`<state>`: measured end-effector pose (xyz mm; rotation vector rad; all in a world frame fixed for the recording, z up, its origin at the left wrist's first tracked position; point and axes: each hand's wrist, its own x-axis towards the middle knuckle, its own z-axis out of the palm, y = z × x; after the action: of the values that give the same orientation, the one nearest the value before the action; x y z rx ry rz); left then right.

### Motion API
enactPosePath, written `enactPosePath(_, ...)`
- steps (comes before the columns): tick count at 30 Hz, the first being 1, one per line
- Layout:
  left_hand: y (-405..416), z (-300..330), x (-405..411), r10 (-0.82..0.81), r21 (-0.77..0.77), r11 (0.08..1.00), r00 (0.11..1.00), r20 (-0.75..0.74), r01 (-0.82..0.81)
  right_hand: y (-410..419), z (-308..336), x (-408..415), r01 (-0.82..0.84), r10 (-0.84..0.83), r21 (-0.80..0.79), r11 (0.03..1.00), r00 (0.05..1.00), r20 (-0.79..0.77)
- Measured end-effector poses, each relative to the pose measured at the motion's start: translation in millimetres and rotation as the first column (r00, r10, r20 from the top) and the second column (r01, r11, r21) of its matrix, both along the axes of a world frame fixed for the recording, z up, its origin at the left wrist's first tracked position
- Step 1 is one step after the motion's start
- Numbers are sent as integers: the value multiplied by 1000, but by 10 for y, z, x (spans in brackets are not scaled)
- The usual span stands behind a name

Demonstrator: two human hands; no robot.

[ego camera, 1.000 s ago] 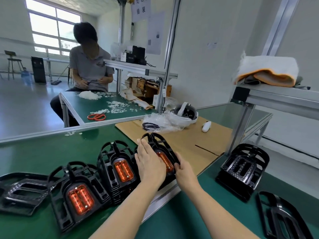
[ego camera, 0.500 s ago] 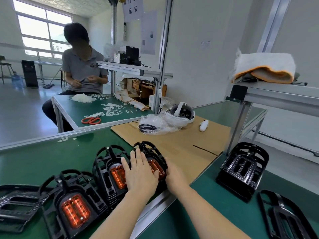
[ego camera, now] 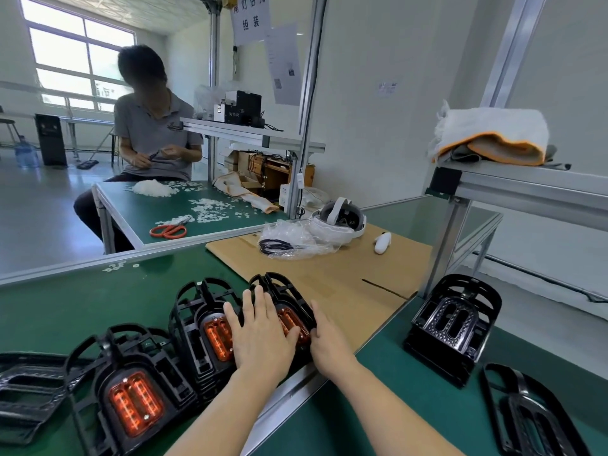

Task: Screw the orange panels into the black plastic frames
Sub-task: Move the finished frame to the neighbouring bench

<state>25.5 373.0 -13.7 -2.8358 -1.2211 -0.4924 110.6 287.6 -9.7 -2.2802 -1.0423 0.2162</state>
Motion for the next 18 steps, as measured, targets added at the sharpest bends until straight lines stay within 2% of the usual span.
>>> enactPosePath(9, -90, 76, 10, -43, -12, 999, 999, -6, 42, -244, -8, -49, 42, -42, 5, 999, 999, -25)
enactPosePath(14, -280, 96, 71, -85, -11, 996, 996, 21, 85, -532, -62, -172, 75, -76, 26, 997, 997, 34)
enactPosePath(18, -605, 43, 133, -155, 4, 988, 988, 25, 155, -819, -126, -260, 143, -142, -16, 990, 986, 88)
